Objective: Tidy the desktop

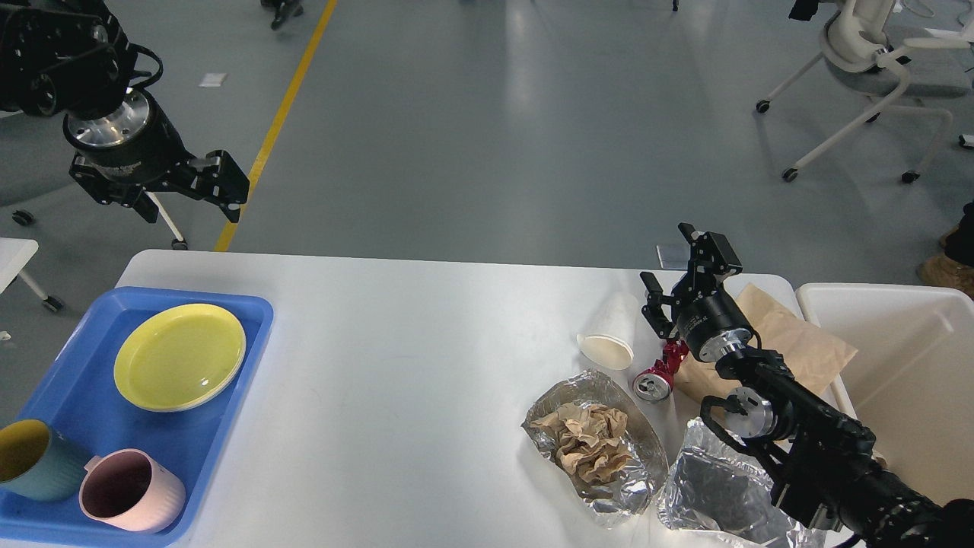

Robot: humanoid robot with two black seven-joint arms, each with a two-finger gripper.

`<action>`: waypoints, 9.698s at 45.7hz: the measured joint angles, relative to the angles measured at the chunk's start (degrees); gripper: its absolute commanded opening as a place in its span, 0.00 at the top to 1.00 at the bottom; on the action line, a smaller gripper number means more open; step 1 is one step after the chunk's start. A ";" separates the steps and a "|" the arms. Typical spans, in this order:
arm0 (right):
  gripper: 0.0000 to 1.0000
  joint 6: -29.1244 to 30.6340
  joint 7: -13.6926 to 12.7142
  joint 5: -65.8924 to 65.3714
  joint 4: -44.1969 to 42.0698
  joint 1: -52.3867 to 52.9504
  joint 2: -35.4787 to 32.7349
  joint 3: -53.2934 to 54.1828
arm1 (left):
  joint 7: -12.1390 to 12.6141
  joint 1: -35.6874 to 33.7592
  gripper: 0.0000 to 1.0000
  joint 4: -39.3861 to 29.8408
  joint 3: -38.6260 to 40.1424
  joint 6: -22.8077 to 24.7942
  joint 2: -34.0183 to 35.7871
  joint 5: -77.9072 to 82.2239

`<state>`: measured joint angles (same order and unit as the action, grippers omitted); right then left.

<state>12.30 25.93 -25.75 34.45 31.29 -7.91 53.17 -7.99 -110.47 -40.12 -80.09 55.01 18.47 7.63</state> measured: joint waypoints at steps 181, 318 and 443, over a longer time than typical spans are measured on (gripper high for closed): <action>0.00 0.00 0.03 0.00 0.03 0.00 0.00 0.00 | 11.18 58.73 0.04 30.00 93.02 -22.21 -0.72 -21.52; 0.00 0.00 0.04 0.00 0.02 0.00 0.00 0.00 | 10.01 60.73 0.04 30.28 97.40 -20.21 -1.15 -20.81; 0.00 0.01 -0.62 15.53 -7.19 30.26 -22.08 -41.71 | 10.01 60.73 0.04 30.26 97.40 -20.21 -1.15 -20.82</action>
<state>12.32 25.31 -10.22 27.26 61.55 -29.99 11.46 2.02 -49.74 -9.86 17.31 34.80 17.31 -13.18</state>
